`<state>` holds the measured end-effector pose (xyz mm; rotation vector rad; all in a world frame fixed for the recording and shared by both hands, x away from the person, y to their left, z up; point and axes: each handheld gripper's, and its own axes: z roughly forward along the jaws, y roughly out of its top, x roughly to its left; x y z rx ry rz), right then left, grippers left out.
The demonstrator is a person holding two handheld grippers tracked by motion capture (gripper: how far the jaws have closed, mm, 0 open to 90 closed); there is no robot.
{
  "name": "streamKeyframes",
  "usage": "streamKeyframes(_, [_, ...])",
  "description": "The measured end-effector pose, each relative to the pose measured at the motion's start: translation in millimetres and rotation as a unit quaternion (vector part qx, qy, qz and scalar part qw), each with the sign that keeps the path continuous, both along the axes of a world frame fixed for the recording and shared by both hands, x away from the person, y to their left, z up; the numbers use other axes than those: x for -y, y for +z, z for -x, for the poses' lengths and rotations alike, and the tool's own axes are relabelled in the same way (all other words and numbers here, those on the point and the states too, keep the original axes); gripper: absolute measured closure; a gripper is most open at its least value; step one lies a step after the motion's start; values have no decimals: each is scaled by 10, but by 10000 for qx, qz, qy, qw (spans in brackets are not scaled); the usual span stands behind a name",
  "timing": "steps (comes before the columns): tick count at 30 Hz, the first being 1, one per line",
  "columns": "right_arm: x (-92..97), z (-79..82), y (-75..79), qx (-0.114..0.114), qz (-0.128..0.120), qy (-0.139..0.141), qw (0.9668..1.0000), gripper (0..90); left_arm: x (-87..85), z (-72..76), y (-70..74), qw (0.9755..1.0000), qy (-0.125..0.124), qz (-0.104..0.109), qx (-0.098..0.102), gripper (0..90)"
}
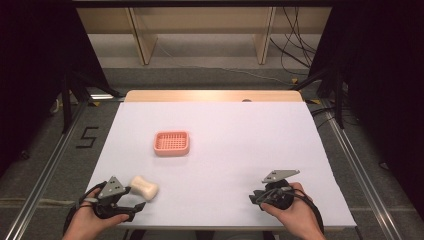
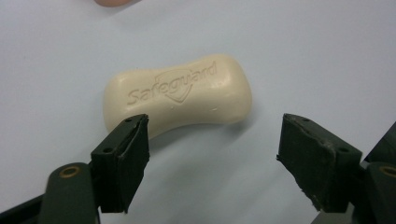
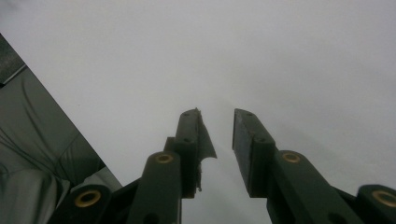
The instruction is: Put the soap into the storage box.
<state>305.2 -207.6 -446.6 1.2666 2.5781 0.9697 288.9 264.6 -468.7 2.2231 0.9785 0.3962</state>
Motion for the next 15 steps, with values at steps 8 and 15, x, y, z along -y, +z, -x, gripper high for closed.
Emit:
streamKeyframes(8, [5, -5, -22, 41, 61, -63, 10000, 651, 46, -78, 49, 9990, -282, -320, -128, 240])
streamKeyframes(15, [17, -3, -7, 38, 82, -35, 10000, 631, 36, -202, 196, 9945, -731, -730, -146, 259])
